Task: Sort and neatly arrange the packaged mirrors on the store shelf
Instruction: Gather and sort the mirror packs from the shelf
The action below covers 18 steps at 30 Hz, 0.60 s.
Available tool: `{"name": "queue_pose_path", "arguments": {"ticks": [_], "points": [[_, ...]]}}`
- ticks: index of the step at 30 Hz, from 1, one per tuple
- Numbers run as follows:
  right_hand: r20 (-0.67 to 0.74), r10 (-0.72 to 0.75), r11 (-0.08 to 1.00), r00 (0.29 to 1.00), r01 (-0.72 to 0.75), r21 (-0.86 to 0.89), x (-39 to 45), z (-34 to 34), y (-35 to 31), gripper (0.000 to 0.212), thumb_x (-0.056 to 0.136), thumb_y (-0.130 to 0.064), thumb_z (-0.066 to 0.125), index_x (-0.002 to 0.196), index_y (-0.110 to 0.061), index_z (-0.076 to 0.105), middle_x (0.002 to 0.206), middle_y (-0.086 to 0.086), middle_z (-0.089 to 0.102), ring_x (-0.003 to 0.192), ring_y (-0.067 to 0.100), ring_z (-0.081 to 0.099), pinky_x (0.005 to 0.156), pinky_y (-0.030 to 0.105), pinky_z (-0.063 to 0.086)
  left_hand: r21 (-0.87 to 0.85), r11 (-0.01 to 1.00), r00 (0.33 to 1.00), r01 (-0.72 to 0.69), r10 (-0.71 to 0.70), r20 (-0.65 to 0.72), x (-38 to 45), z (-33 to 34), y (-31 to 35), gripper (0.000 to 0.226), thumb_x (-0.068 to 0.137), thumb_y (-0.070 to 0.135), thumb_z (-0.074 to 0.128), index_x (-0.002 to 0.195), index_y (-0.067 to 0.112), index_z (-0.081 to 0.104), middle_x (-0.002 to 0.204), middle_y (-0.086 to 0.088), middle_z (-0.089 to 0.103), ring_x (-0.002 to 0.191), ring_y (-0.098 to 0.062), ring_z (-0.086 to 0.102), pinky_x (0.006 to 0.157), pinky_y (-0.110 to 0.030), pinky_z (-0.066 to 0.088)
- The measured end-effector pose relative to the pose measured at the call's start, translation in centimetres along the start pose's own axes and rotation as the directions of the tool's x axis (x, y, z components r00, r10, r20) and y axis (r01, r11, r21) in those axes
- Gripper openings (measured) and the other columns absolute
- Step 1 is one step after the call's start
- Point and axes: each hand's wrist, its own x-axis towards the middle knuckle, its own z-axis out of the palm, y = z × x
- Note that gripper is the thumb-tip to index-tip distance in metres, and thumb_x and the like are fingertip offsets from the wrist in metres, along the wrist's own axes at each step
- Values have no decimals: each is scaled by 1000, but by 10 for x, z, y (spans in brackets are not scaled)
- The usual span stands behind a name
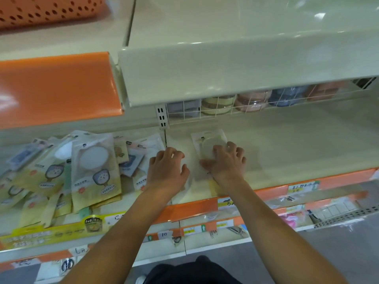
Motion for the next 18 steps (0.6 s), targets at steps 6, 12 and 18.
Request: {"name": "queue_pose_path", "arguments": {"ticks": [6, 12, 18], "points": [[-25, -20, 999, 1000, 19, -35, 0, 4, -5, 50, 84, -63, 51, 117, -25, 53, 129, 8, 38, 111, 34, 35, 95, 42, 35, 0, 1000, 1000, 29, -29, -6, -6, 0, -5, 35, 92, 38, 46, 124, 24, 53, 130, 5, 46, 121, -18, 43, 100, -35, 33], [-19, -89, 995, 996, 88, -40, -2, 8, -22, 51, 82, -63, 53, 116, -24, 53, 128, 8, 40, 111, 34, 36, 95, 43, 37, -7, 998, 998, 61, -61, -31, -15, -5, -19, 37, 92, 38, 47, 126, 24, 50, 132, 4, 47, 121, -19, 45, 100, -35, 35], [11, -73, 997, 997, 73, -26, -7, 10, -38, 49, 81, -57, 57, 115, -20, 53, 126, 9, 41, 112, 36, 37, 96, 45, 37, -4, 995, 995, 96, -96, -39, -22, -11, -41, 36, 92, 37, 46, 126, 25, 48, 131, 4, 46, 120, -19, 45, 100, -36, 34]]}}
